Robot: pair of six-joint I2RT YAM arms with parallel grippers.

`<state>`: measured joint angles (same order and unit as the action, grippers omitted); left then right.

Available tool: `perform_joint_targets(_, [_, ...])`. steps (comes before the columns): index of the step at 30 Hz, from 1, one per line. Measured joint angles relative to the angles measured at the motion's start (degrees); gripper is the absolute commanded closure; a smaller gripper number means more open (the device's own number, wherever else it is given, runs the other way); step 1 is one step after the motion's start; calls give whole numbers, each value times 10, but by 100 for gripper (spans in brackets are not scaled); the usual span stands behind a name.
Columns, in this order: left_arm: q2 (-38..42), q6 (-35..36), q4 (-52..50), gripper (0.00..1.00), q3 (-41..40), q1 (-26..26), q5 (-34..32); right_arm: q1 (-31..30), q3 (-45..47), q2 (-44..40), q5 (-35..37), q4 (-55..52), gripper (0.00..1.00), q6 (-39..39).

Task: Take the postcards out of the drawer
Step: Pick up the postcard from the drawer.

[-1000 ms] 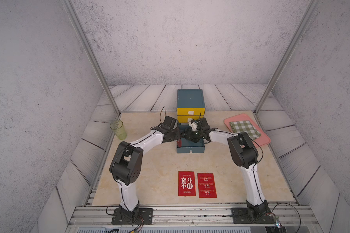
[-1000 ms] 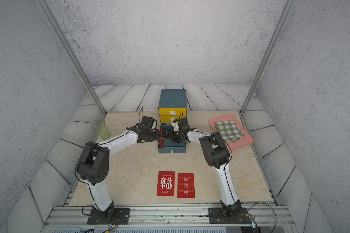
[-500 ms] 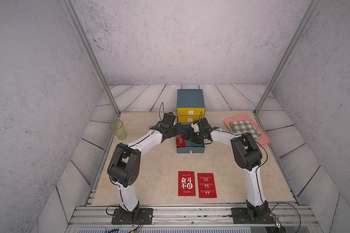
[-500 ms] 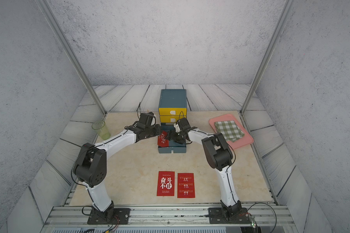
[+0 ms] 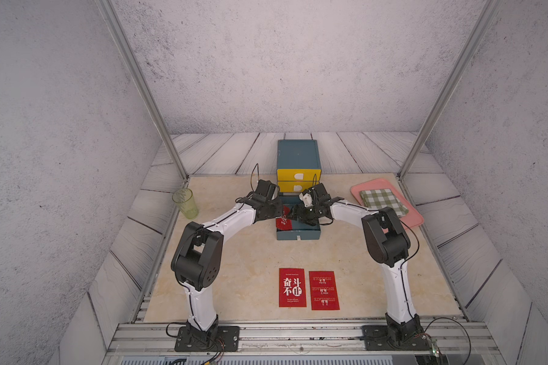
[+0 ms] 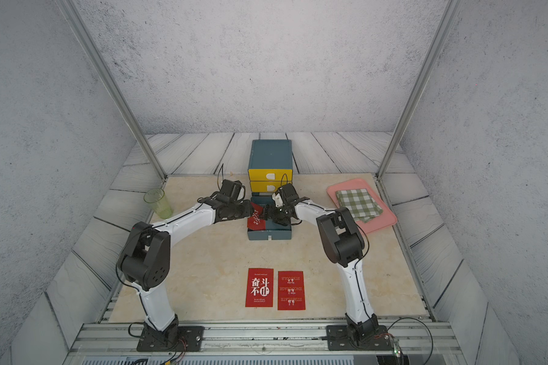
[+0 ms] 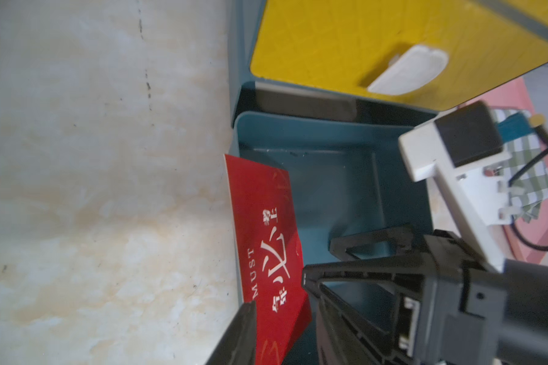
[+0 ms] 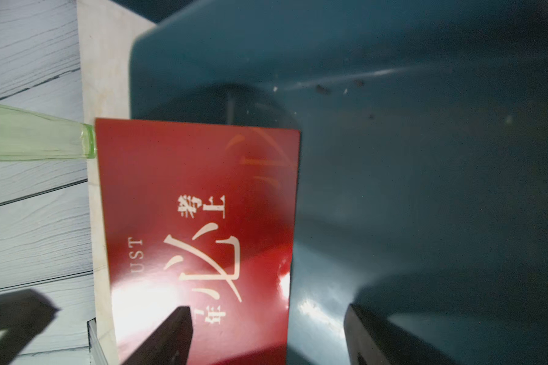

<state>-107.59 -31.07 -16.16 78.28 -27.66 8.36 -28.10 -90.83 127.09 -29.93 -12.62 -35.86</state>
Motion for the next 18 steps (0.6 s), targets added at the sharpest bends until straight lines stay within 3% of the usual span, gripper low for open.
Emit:
perform_joint_targets(10, [-17,0,-18,64,1,5,-1,0,-17,29,-56,43,22,0])
perform_joint_targets(18, [-39,2,-14,85,9,6,17,-1,-17,31,-62,48,22,-1])
